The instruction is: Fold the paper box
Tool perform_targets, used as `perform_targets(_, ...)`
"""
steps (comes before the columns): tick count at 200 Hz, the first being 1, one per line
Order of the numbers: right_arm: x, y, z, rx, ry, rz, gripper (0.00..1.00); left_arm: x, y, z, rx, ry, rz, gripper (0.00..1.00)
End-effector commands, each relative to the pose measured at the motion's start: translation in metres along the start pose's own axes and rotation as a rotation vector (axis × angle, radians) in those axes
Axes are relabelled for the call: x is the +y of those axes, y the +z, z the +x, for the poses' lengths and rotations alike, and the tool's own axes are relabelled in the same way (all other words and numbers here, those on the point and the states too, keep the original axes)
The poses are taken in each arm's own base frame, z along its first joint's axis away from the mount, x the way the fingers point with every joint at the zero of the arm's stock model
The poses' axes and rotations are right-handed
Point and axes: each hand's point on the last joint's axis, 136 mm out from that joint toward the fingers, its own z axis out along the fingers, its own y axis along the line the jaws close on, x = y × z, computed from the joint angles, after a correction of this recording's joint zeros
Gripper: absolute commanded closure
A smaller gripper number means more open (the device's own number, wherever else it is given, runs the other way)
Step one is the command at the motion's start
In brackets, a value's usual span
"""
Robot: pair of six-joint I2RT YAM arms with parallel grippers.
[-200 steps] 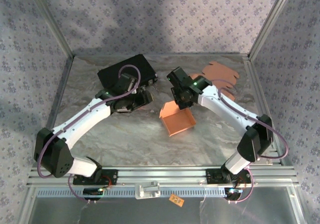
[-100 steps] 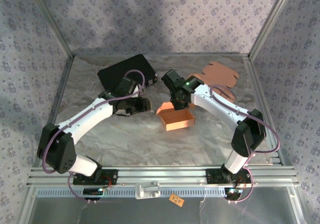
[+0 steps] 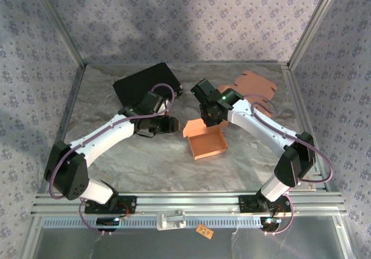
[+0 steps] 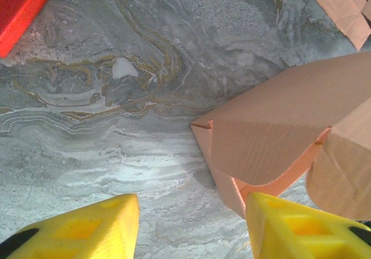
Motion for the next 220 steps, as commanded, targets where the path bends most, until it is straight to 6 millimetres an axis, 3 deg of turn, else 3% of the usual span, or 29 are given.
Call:
perform_targets(1,0.007,-0.016,-0.02,-0.055,-0.087,-0.044,0.68,-0.01,-0.004,-0.01,-0.03,0.045,0.011,0.47)
perform_targets(73,0.062,-0.09,-0.063,-0.221,-0.61,-0.311,0.59,-0.021,-0.015,-0.005,-0.071,0.173,-0.008,0.44)
perform_targets(88,0.079,-0.109,-0.069,-0.251,-0.876,-0.439,0.57,-0.02,-0.024,-0.003,-0.096,0.198,-0.021,0.44)
perform_targets(106,0.062,-0.114,-0.069,-0.192,-1.231,-0.523,0.51,-0.024,-0.035,0.0,-0.125,0.231,0.004,0.42)
perform_targets(118,0.035,-0.107,-0.079,-0.118,-1.328,-0.504,0.51,-0.029,-0.042,0.004,-0.136,0.249,0.037,0.41)
perform_targets(140,-0.004,-0.093,-0.082,0.006,-1.506,-0.551,0.49,-0.044,-0.049,0.016,-0.126,0.304,0.113,0.4)
perform_targets(150,-0.029,-0.071,-0.082,0.043,-1.569,-0.499,0.46,-0.047,-0.044,0.023,-0.102,0.333,0.122,0.38)
perform_targets(162,-0.045,-0.054,-0.083,0.056,-1.627,-0.46,0.42,-0.046,-0.033,0.03,-0.066,0.354,0.1,0.37)
perform_targets(193,-0.069,-0.004,-0.085,0.129,-1.734,-0.356,0.4,-0.044,-0.013,0.02,-0.055,0.367,-0.032,0.37)
perform_targets(220,-0.071,0.023,-0.092,0.134,-1.809,-0.283,0.39,-0.042,0.002,0.011,-0.069,0.37,-0.089,0.37)
